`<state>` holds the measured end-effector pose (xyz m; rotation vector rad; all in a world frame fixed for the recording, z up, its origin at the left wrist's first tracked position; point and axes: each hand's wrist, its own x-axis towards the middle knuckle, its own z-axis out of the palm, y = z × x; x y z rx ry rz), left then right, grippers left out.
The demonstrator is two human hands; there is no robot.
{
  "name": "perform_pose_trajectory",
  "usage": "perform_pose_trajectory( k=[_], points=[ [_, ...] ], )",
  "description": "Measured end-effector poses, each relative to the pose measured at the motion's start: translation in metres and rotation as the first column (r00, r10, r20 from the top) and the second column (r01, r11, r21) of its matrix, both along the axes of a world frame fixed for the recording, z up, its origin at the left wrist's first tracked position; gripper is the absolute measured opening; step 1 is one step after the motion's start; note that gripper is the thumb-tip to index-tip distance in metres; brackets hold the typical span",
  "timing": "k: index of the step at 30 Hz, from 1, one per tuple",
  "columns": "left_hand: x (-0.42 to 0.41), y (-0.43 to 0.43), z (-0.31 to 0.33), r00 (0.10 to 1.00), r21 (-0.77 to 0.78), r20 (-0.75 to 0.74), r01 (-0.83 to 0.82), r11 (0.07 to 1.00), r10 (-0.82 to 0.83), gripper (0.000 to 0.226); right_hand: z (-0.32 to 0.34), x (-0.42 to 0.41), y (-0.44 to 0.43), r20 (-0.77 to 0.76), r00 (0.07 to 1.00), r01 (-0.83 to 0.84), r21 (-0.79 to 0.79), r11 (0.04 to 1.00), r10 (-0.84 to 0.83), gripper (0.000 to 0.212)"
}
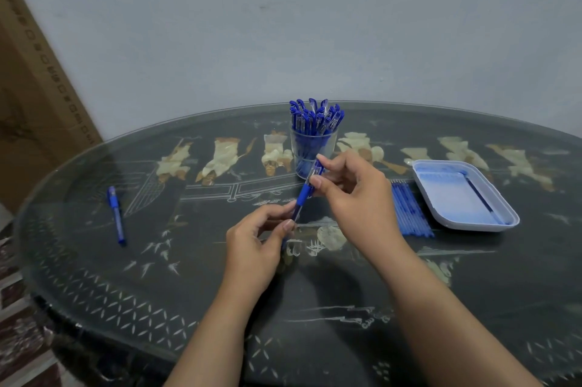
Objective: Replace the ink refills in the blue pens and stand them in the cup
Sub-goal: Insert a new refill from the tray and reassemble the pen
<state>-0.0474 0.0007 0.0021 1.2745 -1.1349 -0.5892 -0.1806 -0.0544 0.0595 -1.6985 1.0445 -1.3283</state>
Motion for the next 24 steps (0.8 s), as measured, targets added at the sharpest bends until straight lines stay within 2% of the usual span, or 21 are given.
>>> perform_pose_trajectory(
  k=[7,12,14,16,18,19,21,24],
  points=[
    [0.002,-0.002,-0.003,1.0,0.004,0.011,0.014,1.0,-0.014,0.044,-0.004,0.001,0.004,-0.003,1.0,0.023,0.007,1.0,-0.023,0.025],
    [0.004,-0.004,0.006,0.999,0.013,0.046,0.01,1.0,-0.011,0.026,0.011,-0.008,0.002,0.186,0.98,0.064,0.056,0.996,-0.073,0.028],
    [0.015,-0.003,0.008,0.989,0.066,0.148,-0.04,0.997,0.03,0.026,0.026,-0.018,-0.01,0.267,0.949,0.168,0.027,0.985,-0.169,0.029],
    [0.032,-0.003,0.004,0.913,0.147,0.395,-0.169,0.975,0.099,0.031,0.042,-0.027,-0.025,0.3,0.916,0.292,-0.043,0.956,-0.266,0.031],
    [0.046,0.0,-0.004,0.768,0.216,0.631,-0.305,0.928,0.105,0.04,0.055,-0.031,-0.037,0.3,0.897,0.371,-0.108,0.922,-0.326,0.032],
    [0.05,0.001,-0.007,0.706,0.254,0.704,-0.352,0.901,0.078,0.044,0.059,-0.032,-0.042,0.296,0.892,0.392,-0.133,0.91,-0.341,0.032],
    [0.052,0.002,-0.012,0.64,0.326,0.768,-0.394,0.859,0.002,0.048,0.064,-0.029,-0.051,0.284,0.892,0.407,-0.172,0.897,-0.351,0.031],
    [0.05,0.002,-0.013,0.619,0.322,0.785,-0.394,0.861,-0.011,0.043,0.067,-0.023,-0.062,0.251,0.902,0.406,-0.213,0.889,-0.351,0.025]
  ],
)
